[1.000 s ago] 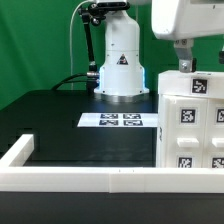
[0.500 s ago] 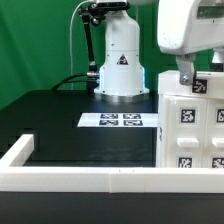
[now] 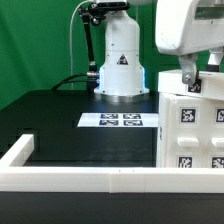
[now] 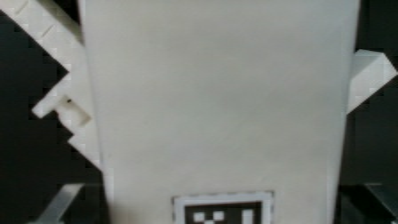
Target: Assemble cabinet
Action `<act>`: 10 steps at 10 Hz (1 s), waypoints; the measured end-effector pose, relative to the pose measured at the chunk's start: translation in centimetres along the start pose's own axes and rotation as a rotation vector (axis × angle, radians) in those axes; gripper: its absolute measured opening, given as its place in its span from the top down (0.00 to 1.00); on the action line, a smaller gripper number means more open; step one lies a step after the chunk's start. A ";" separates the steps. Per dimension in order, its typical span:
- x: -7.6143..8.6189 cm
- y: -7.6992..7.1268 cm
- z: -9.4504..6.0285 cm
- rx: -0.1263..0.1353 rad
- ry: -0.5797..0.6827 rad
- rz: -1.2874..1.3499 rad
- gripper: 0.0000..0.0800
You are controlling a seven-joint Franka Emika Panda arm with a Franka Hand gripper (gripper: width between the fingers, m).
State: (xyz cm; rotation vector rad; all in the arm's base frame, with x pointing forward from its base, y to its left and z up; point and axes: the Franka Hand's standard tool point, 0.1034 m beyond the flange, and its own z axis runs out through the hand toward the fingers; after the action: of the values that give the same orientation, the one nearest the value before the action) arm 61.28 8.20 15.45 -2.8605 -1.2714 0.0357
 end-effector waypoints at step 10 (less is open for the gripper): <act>0.1 0.1 -0.1 -0.001 0.007 0.646 0.30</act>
Offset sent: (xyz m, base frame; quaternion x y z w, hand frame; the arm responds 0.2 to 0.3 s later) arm 0.0000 0.0000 0.0000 0.0000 0.0000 0.1938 0.9810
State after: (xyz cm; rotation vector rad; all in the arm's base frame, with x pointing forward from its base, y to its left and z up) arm 61.42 8.23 15.52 -3.1227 -0.2984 0.0291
